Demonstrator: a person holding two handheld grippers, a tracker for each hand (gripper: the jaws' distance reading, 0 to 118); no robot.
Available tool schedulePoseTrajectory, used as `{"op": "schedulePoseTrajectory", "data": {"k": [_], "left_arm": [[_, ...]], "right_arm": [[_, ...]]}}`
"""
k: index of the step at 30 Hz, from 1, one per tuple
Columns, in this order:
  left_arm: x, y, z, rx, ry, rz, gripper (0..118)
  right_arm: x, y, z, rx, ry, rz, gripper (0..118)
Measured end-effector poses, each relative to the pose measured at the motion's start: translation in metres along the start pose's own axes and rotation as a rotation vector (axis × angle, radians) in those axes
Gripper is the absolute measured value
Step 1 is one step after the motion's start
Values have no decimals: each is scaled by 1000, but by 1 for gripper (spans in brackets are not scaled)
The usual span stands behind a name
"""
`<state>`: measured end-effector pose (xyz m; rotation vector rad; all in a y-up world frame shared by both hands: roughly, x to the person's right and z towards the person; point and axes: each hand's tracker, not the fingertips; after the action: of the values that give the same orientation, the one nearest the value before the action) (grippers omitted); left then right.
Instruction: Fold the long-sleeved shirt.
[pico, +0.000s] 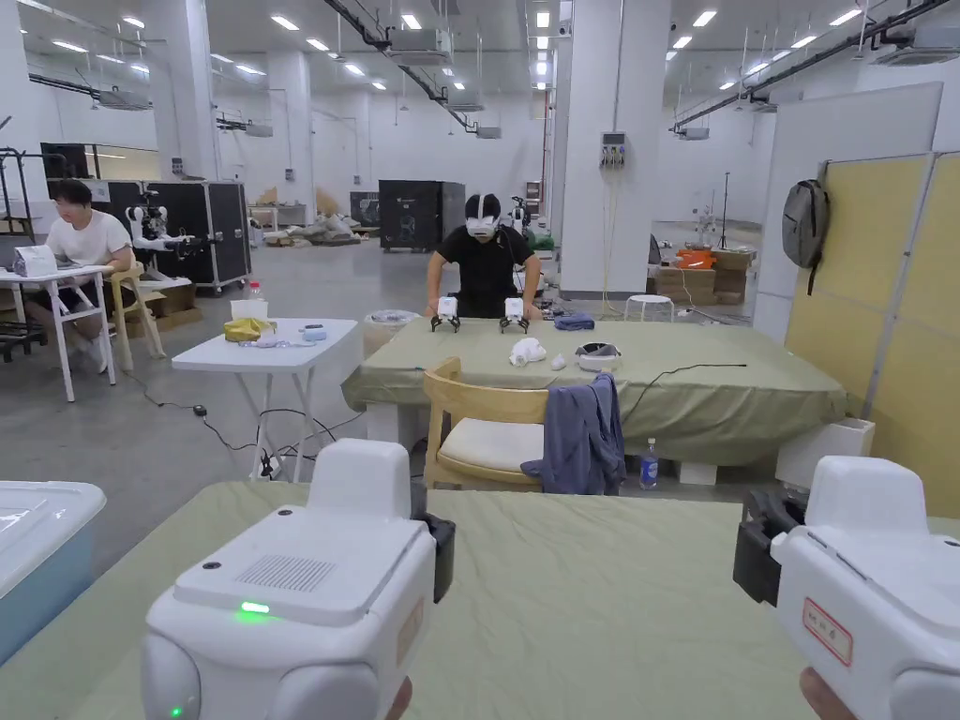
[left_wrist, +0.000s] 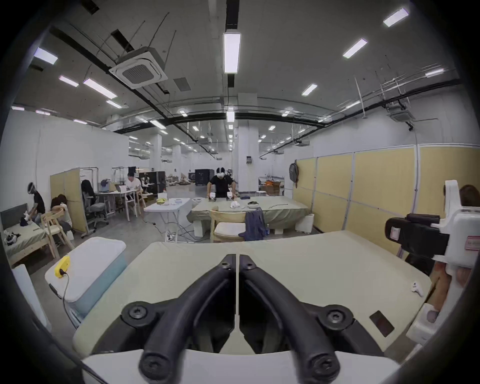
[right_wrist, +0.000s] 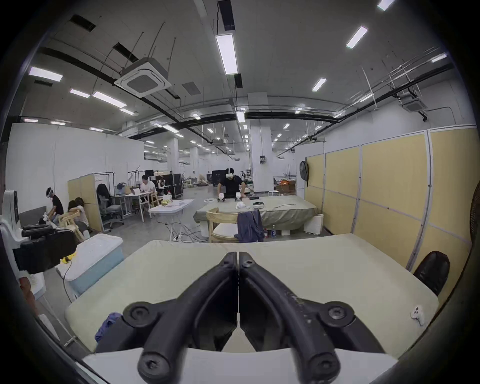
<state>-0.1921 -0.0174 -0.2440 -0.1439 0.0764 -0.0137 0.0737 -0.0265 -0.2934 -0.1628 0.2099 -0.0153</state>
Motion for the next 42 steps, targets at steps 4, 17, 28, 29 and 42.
{"op": "schedulePoseTrajectory", "data": {"k": [4, 17, 28, 29, 42], "left_arm": [[-1, -3, 2, 5, 18, -4, 1], [-152, -12, 76, 14, 400, 163, 1], [-250, -73, 131, -131, 645, 201, 1], [-252, -80, 127, -143, 638, 210, 1], [-276, -238, -17, -525, 489, 364, 110]], "right_arm": [[1, -2, -3, 3, -5, 6, 3], [-173, -12, -39, -16, 416, 67, 3], [-318, -52, -21, -103, 828, 49, 3], [-318, -54, -24, -107, 831, 54, 3], [-241, -105, -64, -245, 692, 94, 3]]}}
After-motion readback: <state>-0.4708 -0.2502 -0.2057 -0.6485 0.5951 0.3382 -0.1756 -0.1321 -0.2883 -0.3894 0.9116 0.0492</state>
